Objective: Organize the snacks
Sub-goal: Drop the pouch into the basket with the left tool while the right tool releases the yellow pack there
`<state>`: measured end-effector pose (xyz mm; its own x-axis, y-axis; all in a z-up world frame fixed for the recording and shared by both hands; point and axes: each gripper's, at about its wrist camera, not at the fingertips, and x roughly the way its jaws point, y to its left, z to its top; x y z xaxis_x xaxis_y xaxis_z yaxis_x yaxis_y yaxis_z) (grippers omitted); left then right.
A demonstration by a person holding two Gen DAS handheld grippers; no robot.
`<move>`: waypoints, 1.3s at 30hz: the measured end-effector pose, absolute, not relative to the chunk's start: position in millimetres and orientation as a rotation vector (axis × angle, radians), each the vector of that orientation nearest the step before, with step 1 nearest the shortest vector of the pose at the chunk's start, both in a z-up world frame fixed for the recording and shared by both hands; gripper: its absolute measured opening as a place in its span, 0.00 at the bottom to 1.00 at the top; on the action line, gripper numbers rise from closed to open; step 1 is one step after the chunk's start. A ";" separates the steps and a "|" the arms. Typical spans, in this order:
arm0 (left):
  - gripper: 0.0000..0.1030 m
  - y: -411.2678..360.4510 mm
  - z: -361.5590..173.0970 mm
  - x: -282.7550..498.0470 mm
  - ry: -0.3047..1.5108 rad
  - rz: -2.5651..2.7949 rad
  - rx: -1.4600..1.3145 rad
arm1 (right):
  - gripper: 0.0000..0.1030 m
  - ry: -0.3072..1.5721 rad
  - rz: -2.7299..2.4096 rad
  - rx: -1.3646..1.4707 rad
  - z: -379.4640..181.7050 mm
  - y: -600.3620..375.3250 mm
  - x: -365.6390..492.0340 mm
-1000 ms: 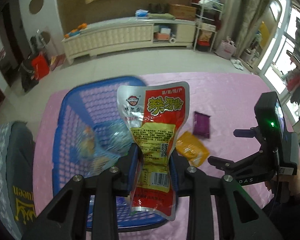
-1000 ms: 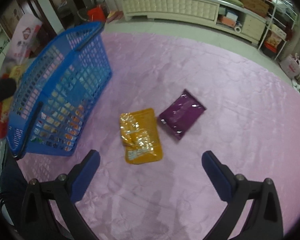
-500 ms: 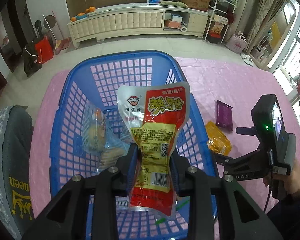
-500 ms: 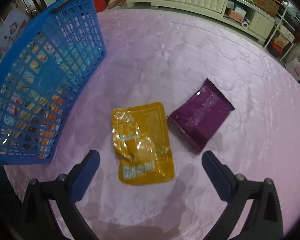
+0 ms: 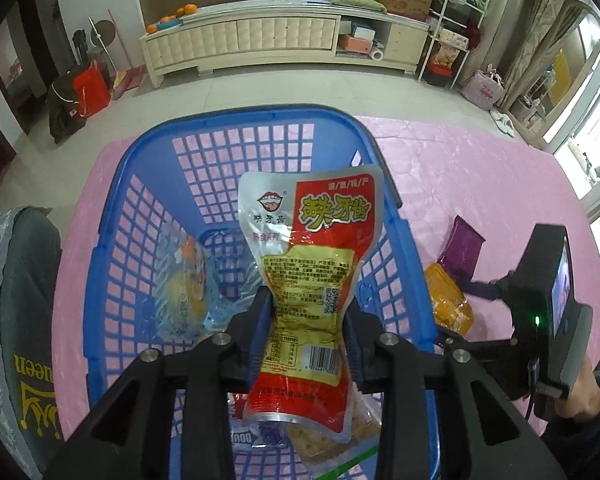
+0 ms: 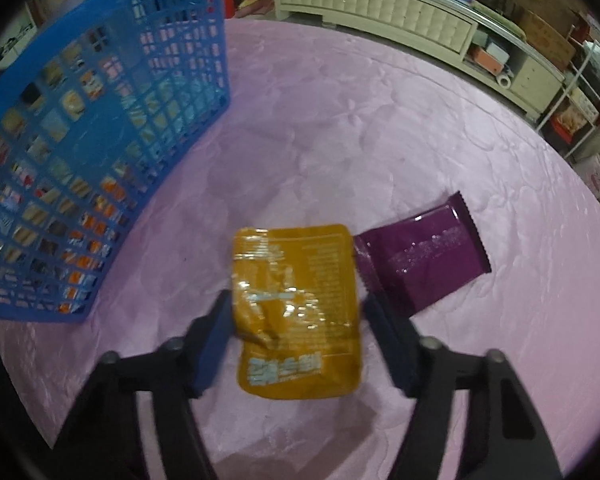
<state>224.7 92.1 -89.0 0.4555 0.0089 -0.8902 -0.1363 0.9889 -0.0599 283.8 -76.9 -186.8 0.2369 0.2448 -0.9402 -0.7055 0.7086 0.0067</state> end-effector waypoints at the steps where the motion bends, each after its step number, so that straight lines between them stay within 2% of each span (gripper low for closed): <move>1: 0.33 91.2 -88.9 227.3 1.094 0.087 -0.126 | 0.62 1.156 0.686 -0.475 -186.3 -77.0 282.5; 2: 0.34 89.9 -89.3 228.6 1.093 0.088 -0.120 | 0.61 1.155 0.687 -0.474 -185.7 -77.6 279.7; 4: 0.49 87.7 -88.4 230.1 1.091 0.094 -0.112 | 0.61 1.155 0.691 -0.471 -186.3 -77.0 276.4; 6: 0.58 87.1 -86.1 229.2 1.086 0.107 -0.112 | 0.57 1.156 0.696 -0.471 -183.5 -81.9 269.0; 7: 0.59 87.9 -84.7 227.2 1.080 0.103 -0.113 | 0.52 1.161 0.706 -0.464 -182.1 -82.8 267.5; 8: 0.59 88.9 -84.8 225.8 1.077 0.100 -0.116 | 0.42 1.168 0.722 -0.447 -180.1 -84.7 268.9; 12: 0.61 97.2 -82.0 216.4 1.069 0.103 -0.141 | 0.31 1.173 0.727 -0.427 -175.5 -87.4 263.6; 13: 0.61 99.1 -79.8 211.4 1.066 0.103 -0.144 | 0.22 1.175 0.735 -0.400 -173.8 -89.2 262.8; 14: 0.61 99.5 -78.2 208.4 1.063 0.099 -0.144 | 0.05 1.180 0.759 -0.355 -170.7 -91.1 261.7; 23: 0.61 104.8 -55.5 167.0 1.003 0.086 -0.122 | 0.05 1.178 0.707 -0.320 -150.7 -98.9 236.8; 39: 0.61 125.5 -31.4 131.2 0.905 0.032 -0.157 | 0.03 0.948 0.747 -0.280 -13.9 -72.6 193.0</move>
<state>131.2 125.5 -31.4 0.6184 -0.0381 -0.7850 -0.0940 0.9881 -0.1220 193.0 -72.6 -13.9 0.3604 0.4536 -0.8151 -0.6865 0.7206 0.0974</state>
